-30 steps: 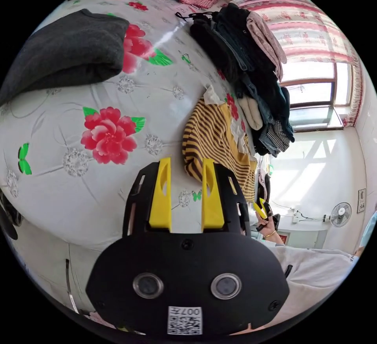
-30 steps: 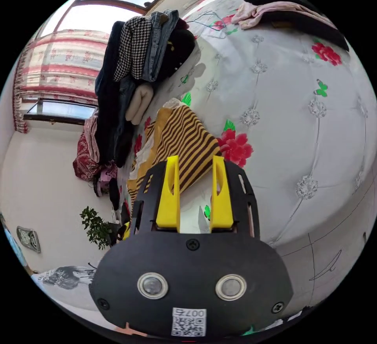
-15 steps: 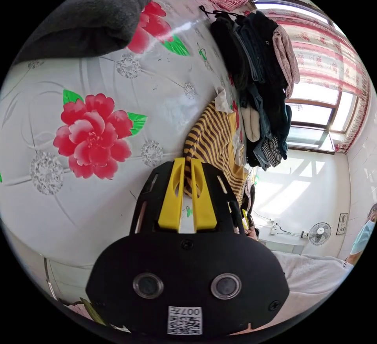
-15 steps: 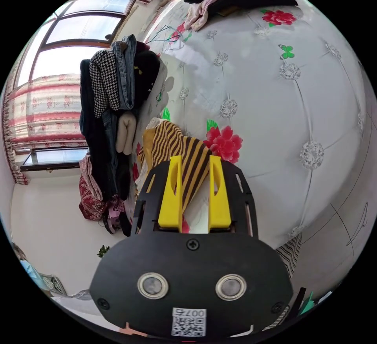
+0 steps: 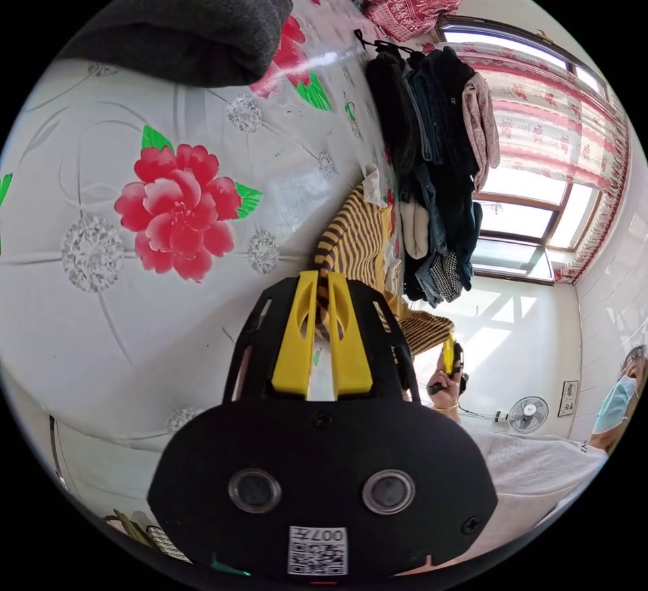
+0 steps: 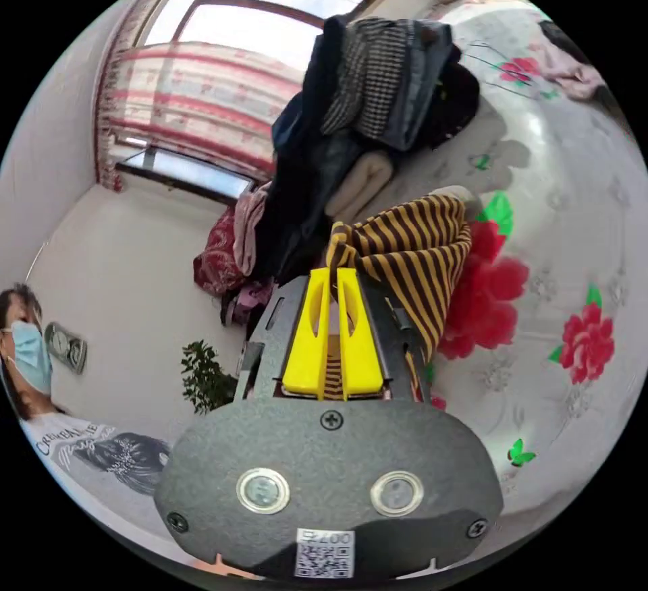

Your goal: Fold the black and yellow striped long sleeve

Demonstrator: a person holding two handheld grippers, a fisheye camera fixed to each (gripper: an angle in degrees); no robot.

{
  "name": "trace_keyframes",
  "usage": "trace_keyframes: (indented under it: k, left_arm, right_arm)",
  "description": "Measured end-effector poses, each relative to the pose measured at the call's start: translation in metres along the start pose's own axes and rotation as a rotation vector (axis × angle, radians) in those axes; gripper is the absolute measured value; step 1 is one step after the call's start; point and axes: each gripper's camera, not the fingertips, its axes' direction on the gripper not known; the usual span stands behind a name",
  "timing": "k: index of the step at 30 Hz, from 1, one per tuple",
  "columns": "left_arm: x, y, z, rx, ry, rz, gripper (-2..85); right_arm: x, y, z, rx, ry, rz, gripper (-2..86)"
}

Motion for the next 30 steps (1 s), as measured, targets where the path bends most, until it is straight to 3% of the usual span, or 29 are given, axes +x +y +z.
trace_keyframes:
  k: [3, 6, 10, 13, 18, 24, 28, 30]
  left_arm:
    - [-0.004, 0.005, -0.006, 0.007, 0.001, -0.009, 4.7]
    - [-0.011, 0.016, -0.017, 0.023, 0.032, -0.006, 6.7]
    - [-0.029, 0.035, -0.033, 0.032, 0.085, -0.012, 9.0]
    - [-0.042, 0.05, -0.042, 0.022, 0.118, 0.005, 11.5]
    - [-0.039, 0.059, -0.025, -0.041, 0.204, 0.129, 15.4]
    - [-0.023, 0.032, 0.041, -0.19, 0.183, 0.143, 7.8]
    - [-0.006, 0.011, 0.041, -0.159, 0.295, 0.196, 6.8]
    - [0.02, -0.005, 0.012, -0.077, 0.333, 0.281, 6.5]
  right_arm:
    - [-0.091, 0.014, 0.072, -0.263, -0.145, -0.318, 0.6]
    - [-0.141, 0.063, 0.141, -0.525, -0.269, -0.466, 1.7]
    - [-0.139, 0.104, 0.194, -0.776, -0.256, -0.431, 4.7]
    - [-0.109, 0.094, 0.18, -0.704, -0.097, -0.371, 7.4]
    - [-0.019, 0.075, 0.126, -0.501, 0.159, -0.017, 11.2]
    - [0.015, 0.098, 0.157, -0.608, 0.118, 0.145, 10.5]
    - [0.009, 0.094, 0.182, -0.644, 0.131, 0.196, 7.7]
    - [-0.023, 0.086, 0.194, -0.639, 0.038, 0.133, 5.9]
